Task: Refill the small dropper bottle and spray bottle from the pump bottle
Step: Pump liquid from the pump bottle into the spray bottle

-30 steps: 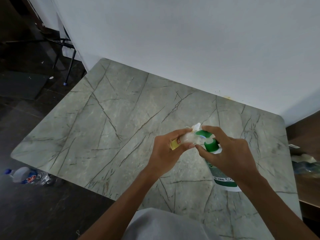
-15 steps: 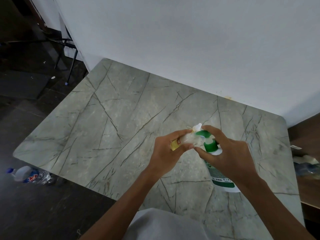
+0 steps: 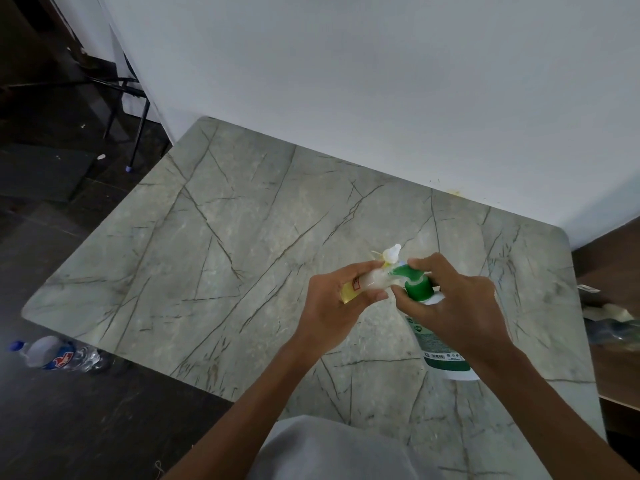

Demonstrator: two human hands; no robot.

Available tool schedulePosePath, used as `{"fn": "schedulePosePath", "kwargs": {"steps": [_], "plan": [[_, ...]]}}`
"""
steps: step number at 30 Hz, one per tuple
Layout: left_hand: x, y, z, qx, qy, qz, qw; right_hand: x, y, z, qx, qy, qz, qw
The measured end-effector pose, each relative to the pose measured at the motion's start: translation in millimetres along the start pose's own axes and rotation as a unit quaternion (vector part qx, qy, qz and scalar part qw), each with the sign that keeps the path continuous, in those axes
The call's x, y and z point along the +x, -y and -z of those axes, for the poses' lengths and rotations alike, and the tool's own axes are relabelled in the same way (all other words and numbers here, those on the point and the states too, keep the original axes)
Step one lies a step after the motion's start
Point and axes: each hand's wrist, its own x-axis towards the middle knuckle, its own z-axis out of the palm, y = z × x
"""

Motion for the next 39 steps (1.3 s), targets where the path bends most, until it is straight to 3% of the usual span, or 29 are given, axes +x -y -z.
{"fn": "schedulePosePath", "kwargs": {"steps": [39], "plan": [[8.6, -0.2, 0.9, -0.011, -0.007, 0.000, 1.000, 8.3, -3.3, 1.3, 0.003, 0.021, -0.004, 1.000]]}}
